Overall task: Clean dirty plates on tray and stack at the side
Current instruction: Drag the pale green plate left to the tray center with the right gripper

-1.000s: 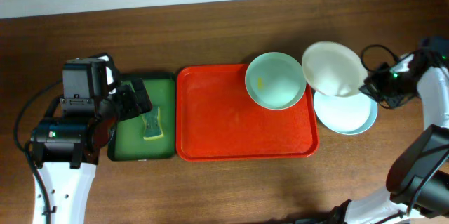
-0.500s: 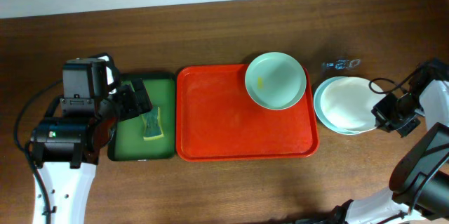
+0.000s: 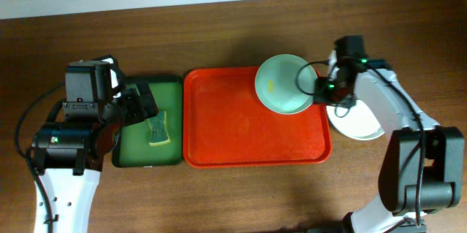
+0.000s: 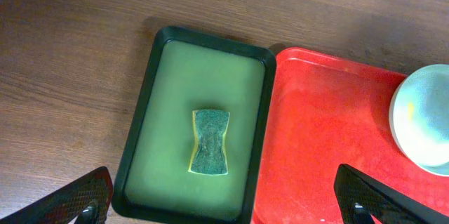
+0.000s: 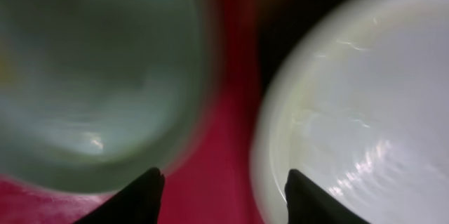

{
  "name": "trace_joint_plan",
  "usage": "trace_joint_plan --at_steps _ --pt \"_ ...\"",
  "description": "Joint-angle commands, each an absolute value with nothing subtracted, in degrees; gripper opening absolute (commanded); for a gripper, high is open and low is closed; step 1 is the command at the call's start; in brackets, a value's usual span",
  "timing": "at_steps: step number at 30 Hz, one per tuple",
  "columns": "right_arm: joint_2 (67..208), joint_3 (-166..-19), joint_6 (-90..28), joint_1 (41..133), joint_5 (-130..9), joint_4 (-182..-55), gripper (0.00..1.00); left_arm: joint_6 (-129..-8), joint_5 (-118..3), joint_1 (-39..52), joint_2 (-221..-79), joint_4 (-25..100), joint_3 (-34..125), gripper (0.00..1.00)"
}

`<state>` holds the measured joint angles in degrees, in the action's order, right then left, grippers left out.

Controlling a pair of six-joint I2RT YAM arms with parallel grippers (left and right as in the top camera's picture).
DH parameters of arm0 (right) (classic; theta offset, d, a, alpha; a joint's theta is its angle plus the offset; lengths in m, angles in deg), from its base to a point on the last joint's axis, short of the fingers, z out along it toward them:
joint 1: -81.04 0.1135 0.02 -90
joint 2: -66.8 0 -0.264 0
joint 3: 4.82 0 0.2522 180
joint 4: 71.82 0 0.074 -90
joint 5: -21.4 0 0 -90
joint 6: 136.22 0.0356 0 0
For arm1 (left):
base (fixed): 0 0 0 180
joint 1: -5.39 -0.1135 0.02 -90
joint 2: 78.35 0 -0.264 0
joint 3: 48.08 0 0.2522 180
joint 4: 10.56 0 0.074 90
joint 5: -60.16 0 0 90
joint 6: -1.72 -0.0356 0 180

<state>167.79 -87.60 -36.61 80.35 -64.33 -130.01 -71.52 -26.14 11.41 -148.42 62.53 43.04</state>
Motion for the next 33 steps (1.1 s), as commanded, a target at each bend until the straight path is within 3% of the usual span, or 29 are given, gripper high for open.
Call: trace_joint_plan --at_steps 1,5,10,15,18,23,33 --pt "167.51 -87.73 -37.37 90.08 -64.13 -126.38 0.57 -71.18 -25.50 11.13 -147.76 62.49 43.72 0.99" --pt "168.01 -87.40 -37.42 102.95 -69.20 -114.99 0.57 -71.18 -25.50 11.13 -147.76 62.49 43.72 0.99" --pt "174.37 -87.36 -37.40 105.40 -73.42 -108.85 0.55 -71.18 -25.50 11.13 -147.76 62.49 43.72 0.99" --pt "177.23 -87.36 -36.30 105.51 -67.89 -108.26 0.43 -71.18 -25.50 11.13 -147.76 62.49 43.72 0.99" --pt "177.23 -87.36 -36.28 105.51 -67.56 -109.42 0.22 -71.18 -25.50 11.13 -147.76 62.49 43.72 0.99" --pt "177.23 -87.36 -30.88 105.99 -57.62 -110.25 0.22 -71.18 -25.48 11.13 -147.76 62.49 43.72 0.99" --pt "176.97 -88.49 -23.21 118.93 -57.18 -106.99 0.24 -71.18 -25.50 11.13 -147.76 62.49 43.72 0.99"
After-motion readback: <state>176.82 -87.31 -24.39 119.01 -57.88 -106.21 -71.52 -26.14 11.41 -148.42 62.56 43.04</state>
